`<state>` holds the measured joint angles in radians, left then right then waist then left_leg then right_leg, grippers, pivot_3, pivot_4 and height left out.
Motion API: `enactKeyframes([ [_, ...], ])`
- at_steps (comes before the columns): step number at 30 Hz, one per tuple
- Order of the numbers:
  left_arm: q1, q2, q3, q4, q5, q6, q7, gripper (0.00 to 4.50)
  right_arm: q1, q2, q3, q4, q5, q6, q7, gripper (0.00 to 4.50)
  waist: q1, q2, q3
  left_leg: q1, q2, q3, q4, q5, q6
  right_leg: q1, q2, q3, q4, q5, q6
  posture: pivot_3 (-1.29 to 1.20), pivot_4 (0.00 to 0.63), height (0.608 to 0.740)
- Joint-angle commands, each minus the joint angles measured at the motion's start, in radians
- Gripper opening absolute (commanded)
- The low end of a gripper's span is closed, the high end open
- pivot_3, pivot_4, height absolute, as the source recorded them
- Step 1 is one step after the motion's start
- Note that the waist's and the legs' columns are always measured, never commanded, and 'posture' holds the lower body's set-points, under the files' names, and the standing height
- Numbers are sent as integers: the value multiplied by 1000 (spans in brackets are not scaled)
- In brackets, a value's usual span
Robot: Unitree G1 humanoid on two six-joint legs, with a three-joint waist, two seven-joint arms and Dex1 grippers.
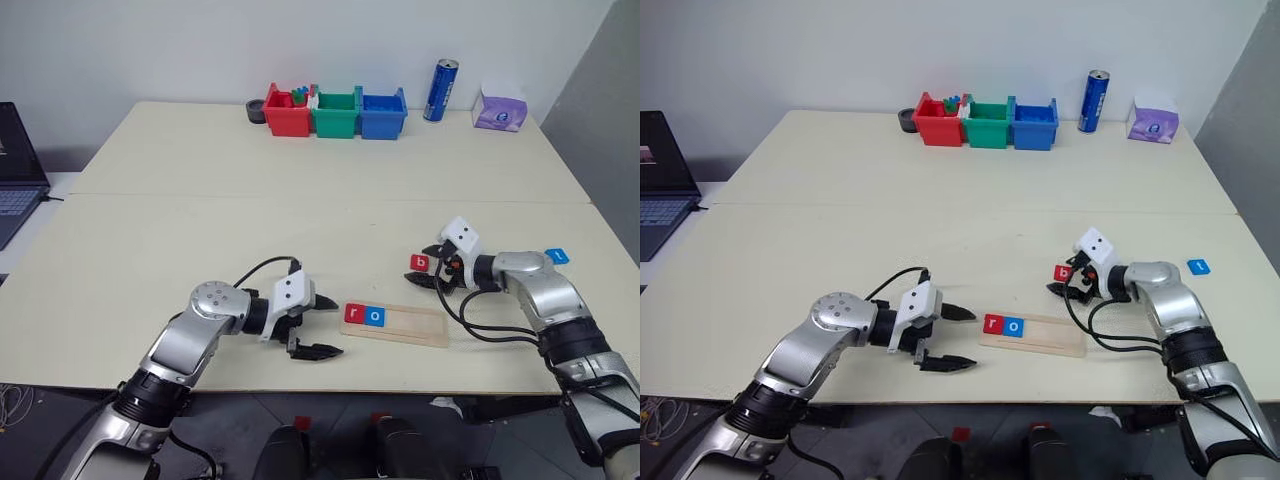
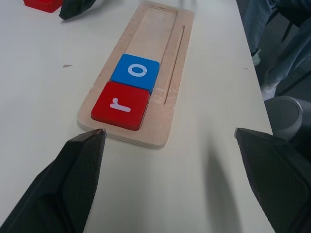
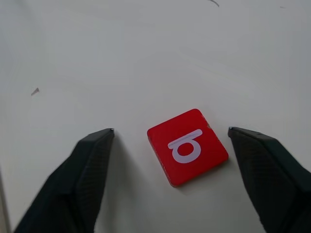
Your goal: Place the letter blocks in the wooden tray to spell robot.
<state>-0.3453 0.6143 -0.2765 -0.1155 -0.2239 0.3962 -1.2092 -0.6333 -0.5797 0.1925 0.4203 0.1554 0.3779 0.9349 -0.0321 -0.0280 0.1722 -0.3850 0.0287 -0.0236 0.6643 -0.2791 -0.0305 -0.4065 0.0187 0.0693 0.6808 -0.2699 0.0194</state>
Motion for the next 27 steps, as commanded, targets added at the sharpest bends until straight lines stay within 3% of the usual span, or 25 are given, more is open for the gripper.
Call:
enactKeyframes([
  [1,15,14,25,-51,-20,5,15,4500,-28,-1,4,23,-26,-37,32,2860,0,0,0,0,0,0,0,0,0,0,0,0,0,0,0,0,150,740],
  [5,36,17,37,-69,-40,5,24,4500,-19,-11,-16,-11,-27,-46,41,1486,0,0,0,0,0,0,0,0,0,0,-1,0,0,0,0,0,150,740],
  [7,47,11,50,-75,-53,-4,34,4500,0,-26,-33,-75,-13,-36,44,1461,0,0,0,0,0,0,0,0,0,0,-1,0,0,0,0,0,150,740],
  [12,83,-27,93,-75,-75,-70,85,4500,197,-123,-154,-491,76,95,20,1461,8,2,1,-2,-1,-3,0,0,0,0,-3,-1,0,0,0,0,150,740],
  [18,124,-46,128,-60,-112,-136,82,4500,647,-222,-412,-939,169,264,-26,1461,15,3,0,-5,-2,-5,0,0,0,0,-4,-2,-1,-1,2,0,150,740],
  [22,113,-47,137,-35,-129,-134,69,4500,821,-247,-461,-1042,181,275,-23,1461,7,2,1,-2,-1,-2,1,0,0,1,-3,-2,0,-4,6,0,150,740],
  [27,96,-41,126,10,-98,-194,56,4500,800,-276,-378,-962,111,191,-27,1461,-9,2,1,5,-2,1,1,1,1,3,0,2,0,-1,6,0,150,740],
])
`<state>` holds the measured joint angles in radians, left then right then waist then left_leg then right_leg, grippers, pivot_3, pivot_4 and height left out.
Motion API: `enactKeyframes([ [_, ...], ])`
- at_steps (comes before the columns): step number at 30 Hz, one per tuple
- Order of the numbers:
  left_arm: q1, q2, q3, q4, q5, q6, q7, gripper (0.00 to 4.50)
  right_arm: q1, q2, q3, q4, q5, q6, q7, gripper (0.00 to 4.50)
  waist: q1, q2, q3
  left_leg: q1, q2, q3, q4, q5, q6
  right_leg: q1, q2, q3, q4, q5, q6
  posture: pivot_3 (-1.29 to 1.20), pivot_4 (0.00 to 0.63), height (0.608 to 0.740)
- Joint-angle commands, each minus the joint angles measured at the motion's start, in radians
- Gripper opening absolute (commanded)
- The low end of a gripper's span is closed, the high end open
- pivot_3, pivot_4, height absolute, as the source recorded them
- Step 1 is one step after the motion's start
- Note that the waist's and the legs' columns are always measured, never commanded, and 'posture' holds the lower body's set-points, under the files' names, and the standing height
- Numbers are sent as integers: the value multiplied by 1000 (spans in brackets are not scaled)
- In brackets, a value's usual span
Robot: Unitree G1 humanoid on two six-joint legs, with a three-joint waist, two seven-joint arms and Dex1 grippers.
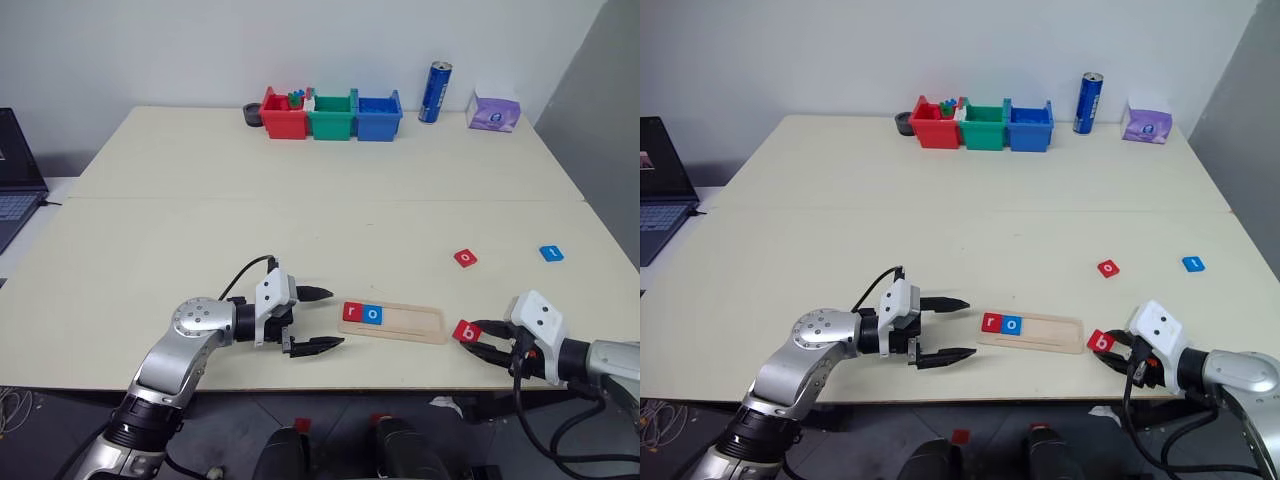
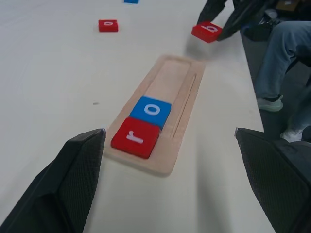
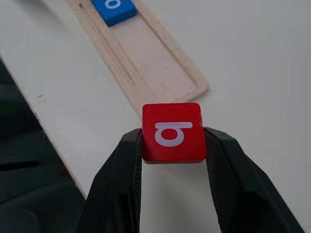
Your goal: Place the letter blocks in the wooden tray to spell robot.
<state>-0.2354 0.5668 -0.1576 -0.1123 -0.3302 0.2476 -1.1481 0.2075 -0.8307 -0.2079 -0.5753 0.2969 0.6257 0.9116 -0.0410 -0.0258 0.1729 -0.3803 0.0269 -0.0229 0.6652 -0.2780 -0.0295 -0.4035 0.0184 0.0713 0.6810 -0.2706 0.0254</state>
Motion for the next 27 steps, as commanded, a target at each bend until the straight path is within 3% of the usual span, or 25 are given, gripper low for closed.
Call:
enactKeyframes([
  [1,-15,4,8,11,12,-57,-4,4500,-52,-41,43,67,-52,-83,6,1461,-1,0,0,0,0,0,0,0,0,0,0,0,0,0,0,0,150,740],
  [10,0,-4,10,-4,-7,-110,-17,4500,-189,-125,148,293,-106,-260,115,1461,9,-1,0,-3,0,1,-1,0,0,-2,0,0,-1,-1,0,0,150,740],
  [19,1,-12,-1,16,3,-106,-15,4500,-206,-176,87,308,-89,-287,154,4488,11,-1,1,-3,1,1,-1,0,1,-1,-1,-1,-1,-1,0,0,150,740],
  [27,10,-16,-1,26,9,-123,-17,4500,-26,-41,-74,88,49,-71,15,4488,12,-1,0,-4,1,-1,-1,0,0,-1,-1,-1,-1,-1,0,0,150,740],
])
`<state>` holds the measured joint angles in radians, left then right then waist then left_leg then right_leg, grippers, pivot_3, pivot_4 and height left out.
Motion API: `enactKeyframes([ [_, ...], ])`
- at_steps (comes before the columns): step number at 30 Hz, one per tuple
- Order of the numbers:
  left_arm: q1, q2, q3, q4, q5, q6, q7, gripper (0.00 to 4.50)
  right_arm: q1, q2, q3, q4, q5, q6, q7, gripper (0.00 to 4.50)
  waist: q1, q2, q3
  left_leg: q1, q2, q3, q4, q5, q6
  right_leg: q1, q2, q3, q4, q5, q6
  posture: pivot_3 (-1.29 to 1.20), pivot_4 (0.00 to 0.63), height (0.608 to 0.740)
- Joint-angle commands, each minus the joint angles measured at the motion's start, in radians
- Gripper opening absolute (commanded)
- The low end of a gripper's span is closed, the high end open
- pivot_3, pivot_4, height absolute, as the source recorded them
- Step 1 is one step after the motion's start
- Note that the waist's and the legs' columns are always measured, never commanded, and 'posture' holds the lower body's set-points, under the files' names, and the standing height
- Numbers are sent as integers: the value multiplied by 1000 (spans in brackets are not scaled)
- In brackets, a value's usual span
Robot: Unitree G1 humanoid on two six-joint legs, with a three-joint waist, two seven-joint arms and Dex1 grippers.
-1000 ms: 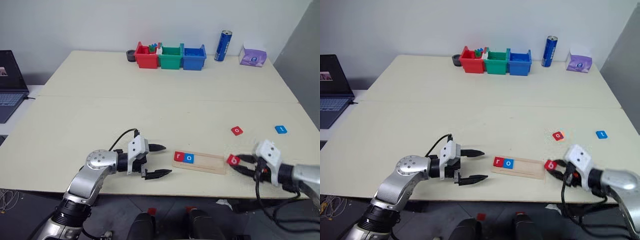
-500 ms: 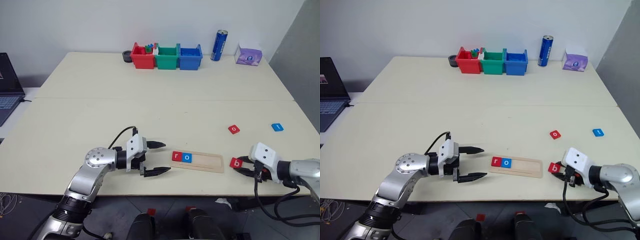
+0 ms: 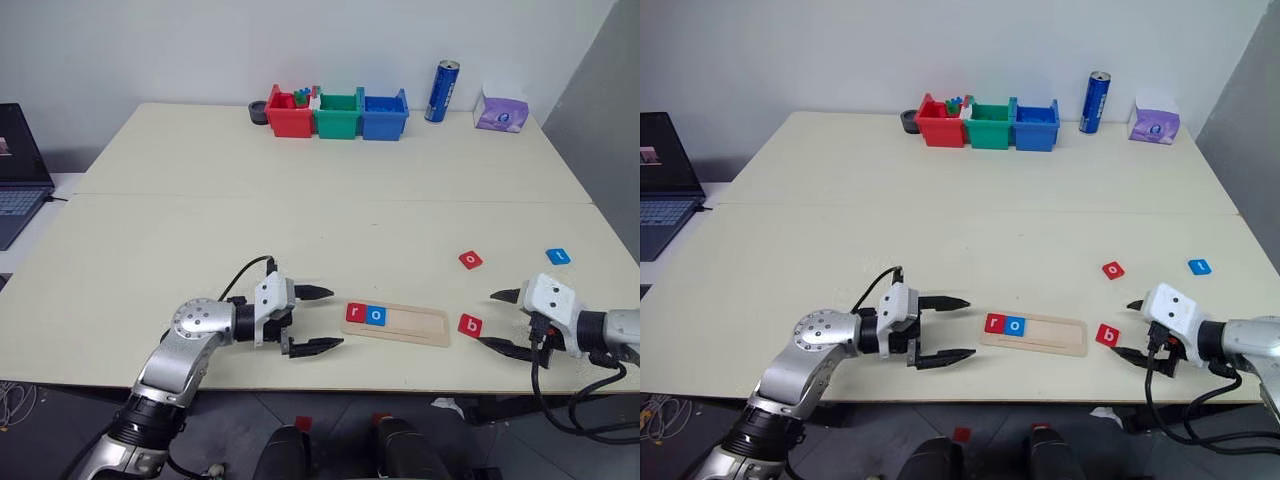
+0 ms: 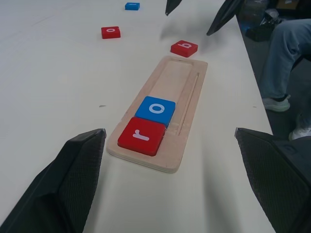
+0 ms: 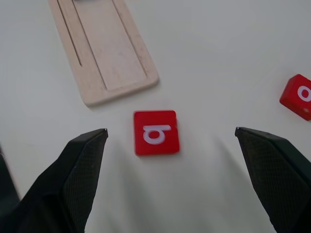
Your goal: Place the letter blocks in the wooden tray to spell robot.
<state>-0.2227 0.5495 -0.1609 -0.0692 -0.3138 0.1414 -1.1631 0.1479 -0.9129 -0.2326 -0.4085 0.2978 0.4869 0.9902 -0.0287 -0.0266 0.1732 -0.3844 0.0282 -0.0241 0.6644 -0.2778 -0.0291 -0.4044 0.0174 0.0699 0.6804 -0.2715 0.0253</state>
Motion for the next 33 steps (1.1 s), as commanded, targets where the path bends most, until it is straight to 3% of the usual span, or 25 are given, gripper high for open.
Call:
enactKeyframes([
  [1,-4,5,-2,-18,-11,-10,-12,4500,60,75,-53,-103,56,87,-94,4488,0,0,0,0,0,0,0,0,0,0,0,0,0,0,0,0,150,740],
  [8,-22,7,-10,-2,-10,-10,-47,4500,78,167,2,-70,-8,29,-198,4488,-3,0,0,2,-1,1,1,0,0,0,0,2,0,0,0,0,150,740],
  [17,-26,1,-9,10,11,-48,-38,4500,-47,148,82,126,-18,-37,-140,4488,-2,0,0,1,-1,2,0,0,0,0,1,1,0,0,0,0,150,740],
  [20,-15,7,-5,-3,10,-46,-35,4500,-77,130,97,180,-20,-54,-111,3878,-2,0,0,1,-1,2,0,0,0,0,1,1,0,0,0,0,150,740],
  [27,-4,22,5,-34,5,-27,-11,4500,-122,97,105,209,1,-75,-50,1436,-2,0,0,1,-1,2,0,0,0,0,1,1,0,0,0,0,150,740],
  [33,1,44,29,-24,7,-24,8,4500,-147,38,110,63,44,-31,9,1457,-3,1,0,1,-1,1,0,0,0,0,0,1,0,0,0,0,150,740],
])
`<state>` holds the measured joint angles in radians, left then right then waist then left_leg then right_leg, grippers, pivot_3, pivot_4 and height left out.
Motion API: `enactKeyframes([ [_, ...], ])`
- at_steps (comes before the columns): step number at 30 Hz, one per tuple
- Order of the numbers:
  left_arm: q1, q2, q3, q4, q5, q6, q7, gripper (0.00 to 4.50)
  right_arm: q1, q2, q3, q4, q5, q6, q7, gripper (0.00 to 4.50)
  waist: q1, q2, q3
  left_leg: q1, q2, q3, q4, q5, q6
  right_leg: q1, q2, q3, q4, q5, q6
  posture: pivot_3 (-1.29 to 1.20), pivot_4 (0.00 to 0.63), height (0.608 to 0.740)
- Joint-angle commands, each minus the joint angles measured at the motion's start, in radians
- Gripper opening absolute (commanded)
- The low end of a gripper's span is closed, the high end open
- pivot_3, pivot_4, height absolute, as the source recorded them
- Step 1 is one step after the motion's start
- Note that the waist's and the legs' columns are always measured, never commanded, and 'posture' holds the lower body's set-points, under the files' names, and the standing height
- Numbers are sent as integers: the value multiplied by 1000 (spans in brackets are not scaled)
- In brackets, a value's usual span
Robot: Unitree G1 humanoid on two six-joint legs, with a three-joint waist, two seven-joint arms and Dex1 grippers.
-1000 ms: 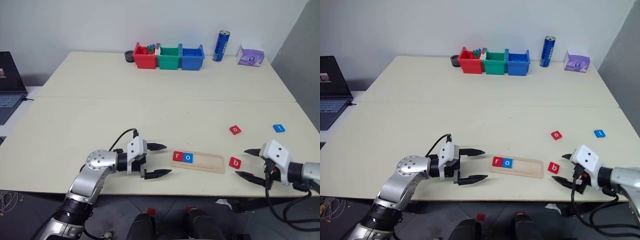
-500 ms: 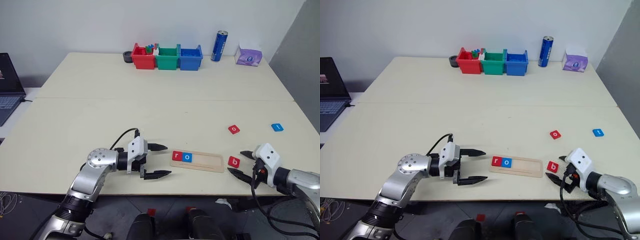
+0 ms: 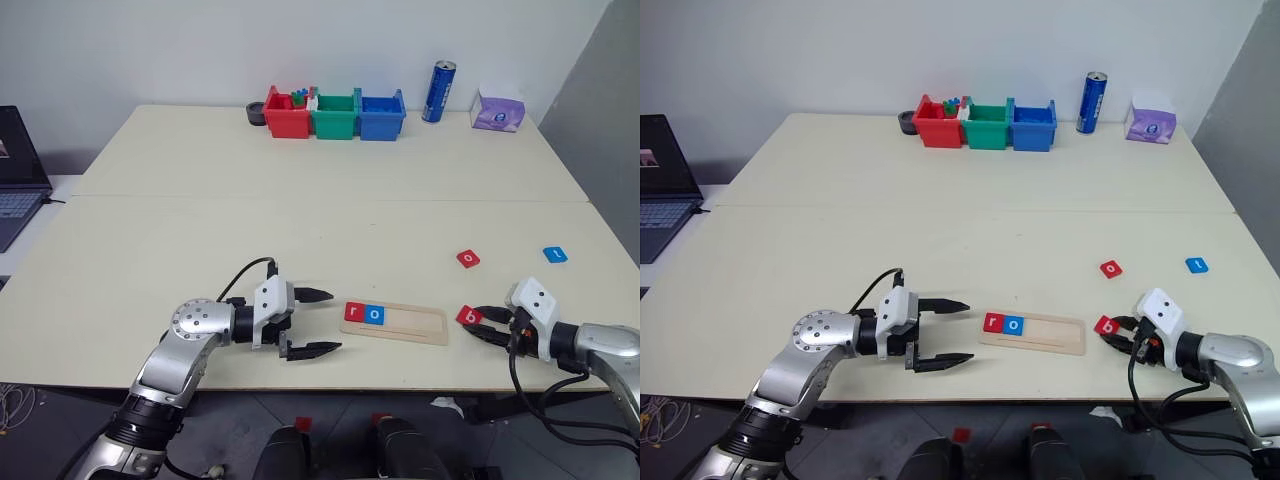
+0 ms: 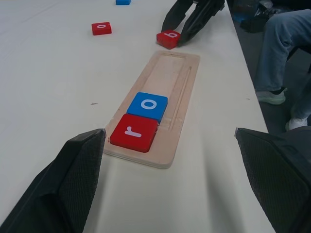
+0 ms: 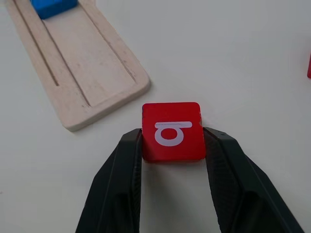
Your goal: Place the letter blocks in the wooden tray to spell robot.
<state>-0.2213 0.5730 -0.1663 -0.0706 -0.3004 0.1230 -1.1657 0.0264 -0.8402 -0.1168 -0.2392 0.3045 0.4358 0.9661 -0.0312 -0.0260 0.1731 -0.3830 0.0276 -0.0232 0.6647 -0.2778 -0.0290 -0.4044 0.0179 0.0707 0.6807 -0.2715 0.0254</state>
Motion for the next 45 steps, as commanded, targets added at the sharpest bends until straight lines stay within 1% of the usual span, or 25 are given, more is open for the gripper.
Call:
enactKeyframes([
  [1,-1,26,39,-19,-7,-6,13,4500,-36,-50,11,-142,36,34,41,1457,0,0,0,0,0,0,0,0,0,0,0,0,0,0,0,0,150,740],
  [4,-3,40,43,-9,-1,-13,14,4500,-86,-68,98,-226,9,75,39,1457,-1,0,0,0,0,0,0,0,0,0,0,0,0,0,0,0,150,740],
  [6,-6,46,39,-6,7,-23,13,4500,-136,-62,171,-247,-30,99,21,1457,0,0,0,0,0,-1,0,0,0,0,0,-1,0,0,0,0,150,740],
  [10,-9,43,34,-17,9,-20,22,4500,-259,-3,317,-248,-80,165,-11,1457,0,0,0,0,0,-1,0,0,0,0,0,0,0,0,0,0,150,740],
  [15,-5,43,31,-37,10,-12,28,4500,-354,54,424,-204,-126,220,-28,1457,0,0,0,-1,0,-1,0,0,0,-1,-1,-1,0,0,0,0,150,740],
  [20,-5,42,28,-44,8,-8,30,4500,-394,67,462,-168,-142,235,-16,1457,2,0,0,-1,0,-1,0,0,0,-1,-1,-1,0,0,0,0,150,740],
  [26,-3,35,23,-37,12,-17,32,4500,-414,61,464,-139,-140,233,0,1457,1,0,0,-1,0,-1,0,0,0,-1,-1,-2,0,0,0,0,150,740],
  [37,14,19,19,31,26,-90,19,4500,-435,70,467,-107,-136,238,23,1457,1,0,0,-1,0,-1,0,0,0,-1,-1,-2,0,0,0,0,150,740],
  [45,20,13,18,21,26,-89,21,4500,-455,66,481,-80,-143,224,38,1457,1,0,0,-1,0,-2,0,0,0,-1,-1,-2,0,0,0,0,150,740],
])
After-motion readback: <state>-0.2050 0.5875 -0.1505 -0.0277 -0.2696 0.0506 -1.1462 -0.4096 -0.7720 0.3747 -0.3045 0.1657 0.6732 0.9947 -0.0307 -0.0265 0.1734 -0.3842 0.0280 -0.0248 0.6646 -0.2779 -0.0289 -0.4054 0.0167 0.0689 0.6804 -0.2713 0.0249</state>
